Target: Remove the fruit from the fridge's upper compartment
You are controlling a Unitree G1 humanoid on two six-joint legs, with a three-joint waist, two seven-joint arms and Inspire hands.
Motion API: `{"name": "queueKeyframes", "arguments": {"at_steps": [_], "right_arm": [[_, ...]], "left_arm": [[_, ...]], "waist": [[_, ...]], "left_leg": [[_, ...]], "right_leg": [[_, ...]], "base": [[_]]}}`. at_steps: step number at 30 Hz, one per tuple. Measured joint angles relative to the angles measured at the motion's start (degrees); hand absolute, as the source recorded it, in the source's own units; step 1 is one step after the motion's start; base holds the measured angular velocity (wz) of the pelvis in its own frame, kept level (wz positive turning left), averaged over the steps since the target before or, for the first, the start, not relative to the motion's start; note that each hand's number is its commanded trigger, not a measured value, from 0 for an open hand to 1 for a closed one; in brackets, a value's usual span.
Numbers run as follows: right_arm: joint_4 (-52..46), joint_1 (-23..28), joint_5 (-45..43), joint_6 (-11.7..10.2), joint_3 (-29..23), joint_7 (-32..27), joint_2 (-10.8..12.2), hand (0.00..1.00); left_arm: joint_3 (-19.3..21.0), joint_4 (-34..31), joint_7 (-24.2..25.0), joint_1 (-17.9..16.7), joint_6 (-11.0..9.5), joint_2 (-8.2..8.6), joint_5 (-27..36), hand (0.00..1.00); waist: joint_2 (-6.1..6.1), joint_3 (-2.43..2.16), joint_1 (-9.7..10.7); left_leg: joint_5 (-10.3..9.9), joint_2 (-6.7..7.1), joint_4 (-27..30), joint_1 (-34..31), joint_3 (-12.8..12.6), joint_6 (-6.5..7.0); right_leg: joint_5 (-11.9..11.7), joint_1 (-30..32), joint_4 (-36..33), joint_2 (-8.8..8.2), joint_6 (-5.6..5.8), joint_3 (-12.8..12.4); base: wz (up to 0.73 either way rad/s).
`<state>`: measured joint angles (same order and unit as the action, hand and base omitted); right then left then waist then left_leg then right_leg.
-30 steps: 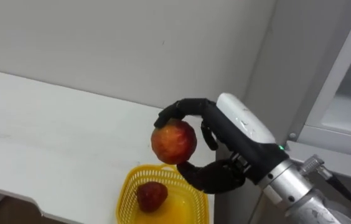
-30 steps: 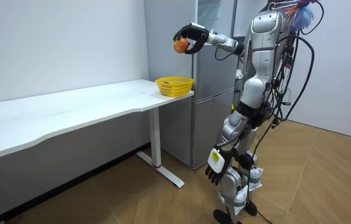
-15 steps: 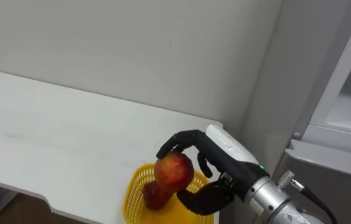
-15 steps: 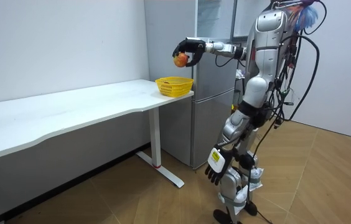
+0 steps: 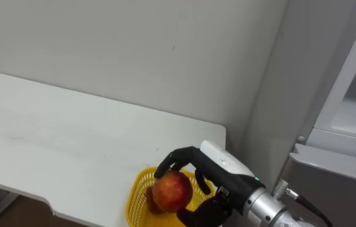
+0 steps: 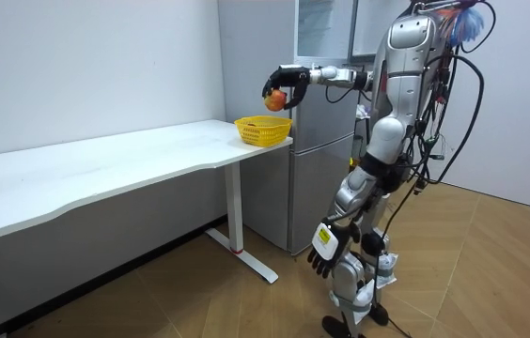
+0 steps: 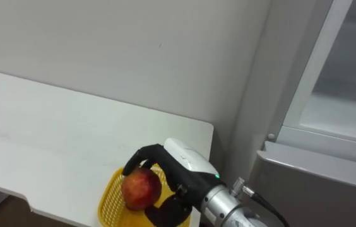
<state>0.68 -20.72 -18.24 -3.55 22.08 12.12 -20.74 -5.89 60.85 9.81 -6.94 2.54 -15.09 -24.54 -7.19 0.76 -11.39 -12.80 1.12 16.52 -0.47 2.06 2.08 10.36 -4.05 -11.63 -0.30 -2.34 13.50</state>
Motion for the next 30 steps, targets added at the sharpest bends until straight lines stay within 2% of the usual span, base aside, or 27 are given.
{"name": "queueKeyframes", "arguments": {"at_steps": [8,14,21,26,30], "right_arm": [[0.8,0.0,-0.3,0.0,0.0,0.6,0.0,0.0],[0.8,0.0,-4.0,0.0,-0.4,1.3,0.4,0.0],[-0.3,0.0,-4.4,0.5,-1.1,1.8,0.5,0.0],[-1.1,0.0,-4.4,0.5,-1.5,1.8,0.5,0.0],[-1.5,0.0,-4.4,0.5,-2.5,1.8,0.5,0.0]], "left_arm": [[0.0,-0.6,0.7,0.2,0.0,0.04,0.0,0.0],[0.0,-0.6,0.6,-0.3,0.2,0.47,-0.1,0.0],[0.0,-0.8,0.4,-0.4,0.1,0.45,-0.9,0.0],[0.0,-0.8,0.3,-0.4,0.1,0.45,-1.0,0.0],[0.1,-0.8,-0.7,-0.5,0.1,0.45,-1.0,0.0]], "waist": [[0.08,0.06,0.4],[0.63,0.44,0.6],[1.09,0.18,0.8],[1.9,-0.29,1.5],[2.08,-0.29,1.7]], "left_leg": [[-0.1,0.59,0.3,-0.5,1.2,0.21],[-0.5,0.73,1.1,-1.3,1.3,0.52],[-0.5,0.68,1.0,-1.9,1.3,0.53],[-0.5,0.68,0.8,-1.8,1.4,0.52],[-0.5,0.64,0.8,-1.7,1.4,0.51]], "right_leg": [[0.2,0.1,0.0,-0.35,0.16,0.7],[0.4,0.5,-0.1,-0.5,0.43,1.0],[0.3,1.2,-0.1,-0.44,0.41,1.0],[0.3,1.1,-0.2,-0.43,0.42,1.0],[0.3,0.9,-0.2,-0.39,0.37,0.9]], "base": [[0.05],[0.03],[0.0],[0.0],[0.0]]}}
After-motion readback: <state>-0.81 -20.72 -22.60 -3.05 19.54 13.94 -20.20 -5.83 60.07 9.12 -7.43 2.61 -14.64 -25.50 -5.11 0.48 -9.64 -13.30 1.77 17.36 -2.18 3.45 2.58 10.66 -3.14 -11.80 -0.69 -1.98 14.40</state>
